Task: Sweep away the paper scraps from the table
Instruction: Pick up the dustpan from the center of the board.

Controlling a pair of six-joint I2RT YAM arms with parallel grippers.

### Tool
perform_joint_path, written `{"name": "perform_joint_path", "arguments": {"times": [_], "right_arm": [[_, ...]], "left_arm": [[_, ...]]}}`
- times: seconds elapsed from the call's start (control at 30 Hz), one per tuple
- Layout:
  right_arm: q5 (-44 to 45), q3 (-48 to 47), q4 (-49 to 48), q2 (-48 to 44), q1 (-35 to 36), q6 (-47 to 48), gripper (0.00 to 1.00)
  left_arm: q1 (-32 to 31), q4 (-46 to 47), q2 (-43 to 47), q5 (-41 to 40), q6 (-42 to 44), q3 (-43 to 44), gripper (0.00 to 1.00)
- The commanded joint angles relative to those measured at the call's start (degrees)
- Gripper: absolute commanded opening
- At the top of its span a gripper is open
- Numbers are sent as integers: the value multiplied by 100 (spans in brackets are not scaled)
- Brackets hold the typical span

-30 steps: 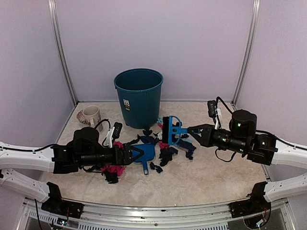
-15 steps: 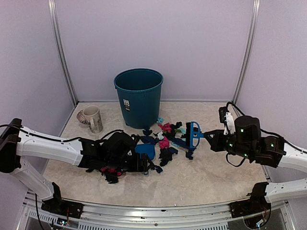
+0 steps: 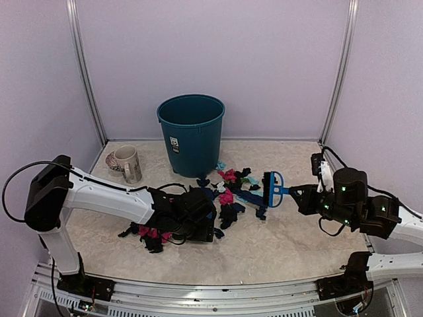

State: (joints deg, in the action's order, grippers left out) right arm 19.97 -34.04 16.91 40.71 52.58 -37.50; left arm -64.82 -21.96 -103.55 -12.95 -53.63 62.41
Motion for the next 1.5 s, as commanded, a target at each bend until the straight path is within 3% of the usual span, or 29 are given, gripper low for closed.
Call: {"name": "perform_joint_path", "arguments": {"times": [0.0,0.67,0.9,1.17,1.47], "right_arm": [[84,105,41,-182,-47,-56,0],[109,279,-1,-301,-46,-86,0],[91,285,-56,-278,-49,-100,0],[97,241,-91,-190,-52,-78,0],[-89,85,-242,72,-48,-1,0]], "left_arm": [[-55,-526,-273,-427,-173,318,75],[-16,-486,-699,-568,-105,460,41],[4,-520,-658,-643,-68,440,20],[-5,-631,-333,-888,-79,420,13],[4,-1024,524,-1249,-17,439,12]]}}
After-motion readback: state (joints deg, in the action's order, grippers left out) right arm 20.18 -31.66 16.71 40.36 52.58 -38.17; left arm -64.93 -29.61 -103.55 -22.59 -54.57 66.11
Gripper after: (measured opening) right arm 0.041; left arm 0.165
